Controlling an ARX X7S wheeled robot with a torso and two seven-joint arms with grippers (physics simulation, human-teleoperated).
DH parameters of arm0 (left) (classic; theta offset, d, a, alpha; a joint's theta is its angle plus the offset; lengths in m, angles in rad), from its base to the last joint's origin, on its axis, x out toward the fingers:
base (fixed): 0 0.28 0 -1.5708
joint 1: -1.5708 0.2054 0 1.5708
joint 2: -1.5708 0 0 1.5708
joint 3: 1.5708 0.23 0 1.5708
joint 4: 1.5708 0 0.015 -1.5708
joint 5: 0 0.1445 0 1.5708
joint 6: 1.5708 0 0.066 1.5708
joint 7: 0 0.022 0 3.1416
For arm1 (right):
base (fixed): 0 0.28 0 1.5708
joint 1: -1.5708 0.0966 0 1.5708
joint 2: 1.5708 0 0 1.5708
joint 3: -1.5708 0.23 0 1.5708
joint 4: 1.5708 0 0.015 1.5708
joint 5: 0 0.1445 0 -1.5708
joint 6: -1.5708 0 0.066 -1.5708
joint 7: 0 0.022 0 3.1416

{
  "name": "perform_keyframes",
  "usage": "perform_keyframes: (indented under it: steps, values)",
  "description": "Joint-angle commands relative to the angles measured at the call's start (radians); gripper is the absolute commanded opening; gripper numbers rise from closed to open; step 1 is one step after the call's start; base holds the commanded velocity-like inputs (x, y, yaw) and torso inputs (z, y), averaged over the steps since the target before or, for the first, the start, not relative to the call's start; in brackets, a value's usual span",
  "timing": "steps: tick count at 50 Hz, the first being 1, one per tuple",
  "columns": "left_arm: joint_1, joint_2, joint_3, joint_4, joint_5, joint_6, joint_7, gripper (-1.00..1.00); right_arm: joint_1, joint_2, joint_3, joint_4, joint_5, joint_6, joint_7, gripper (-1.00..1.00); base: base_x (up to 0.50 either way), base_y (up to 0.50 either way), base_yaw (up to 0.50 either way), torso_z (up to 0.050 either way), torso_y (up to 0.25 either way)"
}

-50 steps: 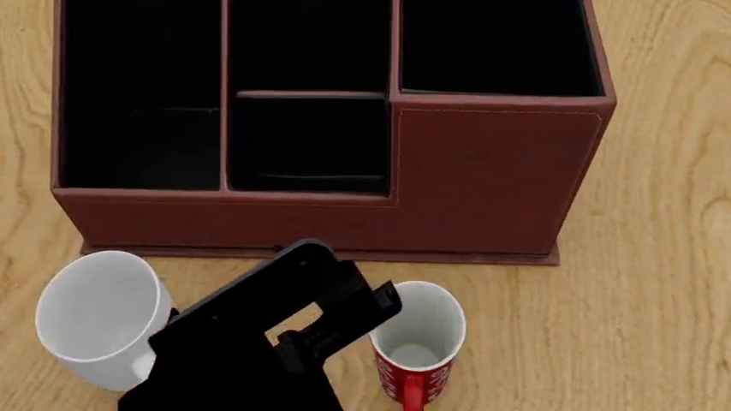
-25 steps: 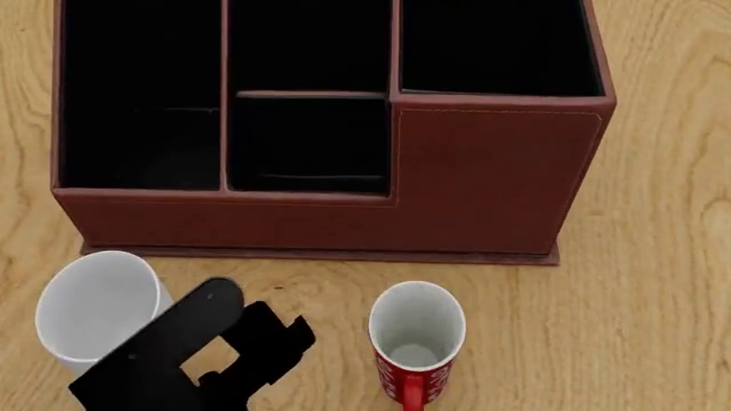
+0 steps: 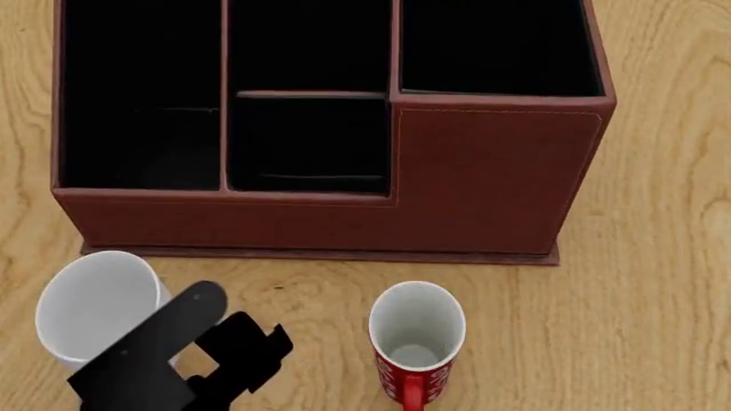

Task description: Pick up the white mug and place it to the right of the caddy.

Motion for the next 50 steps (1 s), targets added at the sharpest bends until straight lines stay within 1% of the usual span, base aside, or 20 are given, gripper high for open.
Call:
perform_keyframes:
  steps: [1,21,33,50]
  values:
    - [0.005,-0.003,0.003,0.0,-0.003,0.004,-0.004,1.0,-0.003,0.009,-0.002,0.091,0.031,-0.08,0.0,1.0,0.0,0.0,0.0,0.0,0.0]
    - [-0.017,-0.011,0.028,-0.011,-0.002,0.0,-0.018,1.0,0.009,0.018,-0.022,0.21,0.07,-0.17,-0.03,1.0,0.0,0.0,0.0,0.0,0.0]
    - [-0.031,-0.014,0.042,-0.019,-0.005,-0.002,-0.023,1.0,0.049,0.024,-0.033,0.273,0.077,-0.199,-0.046,1.0,0.0,0.0,0.0,0.0,0.0]
    - [-0.009,-0.015,0.045,-0.032,-0.005,0.025,-0.029,1.0,0.055,0.017,-0.05,0.355,0.11,-0.261,-0.072,1.0,0.0,0.0,0.0,0.0,0.0]
